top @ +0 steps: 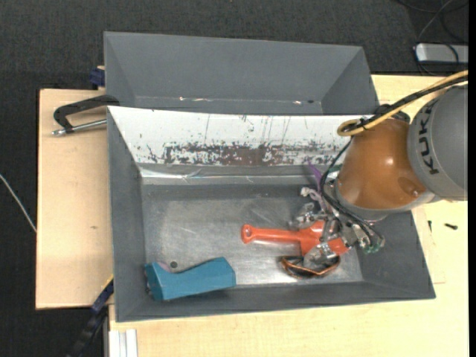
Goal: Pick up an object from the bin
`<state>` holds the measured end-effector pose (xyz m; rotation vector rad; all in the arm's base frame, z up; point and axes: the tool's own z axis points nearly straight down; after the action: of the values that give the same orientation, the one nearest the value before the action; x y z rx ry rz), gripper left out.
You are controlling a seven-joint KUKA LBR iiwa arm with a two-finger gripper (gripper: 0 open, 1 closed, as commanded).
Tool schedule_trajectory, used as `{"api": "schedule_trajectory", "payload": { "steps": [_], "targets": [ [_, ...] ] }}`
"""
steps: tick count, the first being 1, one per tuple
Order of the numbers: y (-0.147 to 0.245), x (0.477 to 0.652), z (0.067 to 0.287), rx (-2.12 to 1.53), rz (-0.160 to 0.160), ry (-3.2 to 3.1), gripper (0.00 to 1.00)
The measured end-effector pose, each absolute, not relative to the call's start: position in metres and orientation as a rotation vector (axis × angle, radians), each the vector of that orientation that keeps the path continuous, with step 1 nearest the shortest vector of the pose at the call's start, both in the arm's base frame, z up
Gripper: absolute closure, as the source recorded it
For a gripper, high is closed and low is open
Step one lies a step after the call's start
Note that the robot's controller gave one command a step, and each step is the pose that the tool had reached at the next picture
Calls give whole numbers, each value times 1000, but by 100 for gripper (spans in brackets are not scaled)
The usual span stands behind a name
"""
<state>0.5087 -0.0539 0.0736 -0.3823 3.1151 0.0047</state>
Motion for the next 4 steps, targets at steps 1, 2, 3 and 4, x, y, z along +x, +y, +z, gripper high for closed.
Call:
{"api": "schedule_trajectory", "payload": {
  "steps": [1,2,3,4],
  "targets": [
    [-54,507,78,-383,5,3118,100],
    [-54,505,99,-383,5,3123,100],
    [-54,508,118,-381,0,3112,100],
    [-54,508,128,-382,0,3112,100]
  ]
}}
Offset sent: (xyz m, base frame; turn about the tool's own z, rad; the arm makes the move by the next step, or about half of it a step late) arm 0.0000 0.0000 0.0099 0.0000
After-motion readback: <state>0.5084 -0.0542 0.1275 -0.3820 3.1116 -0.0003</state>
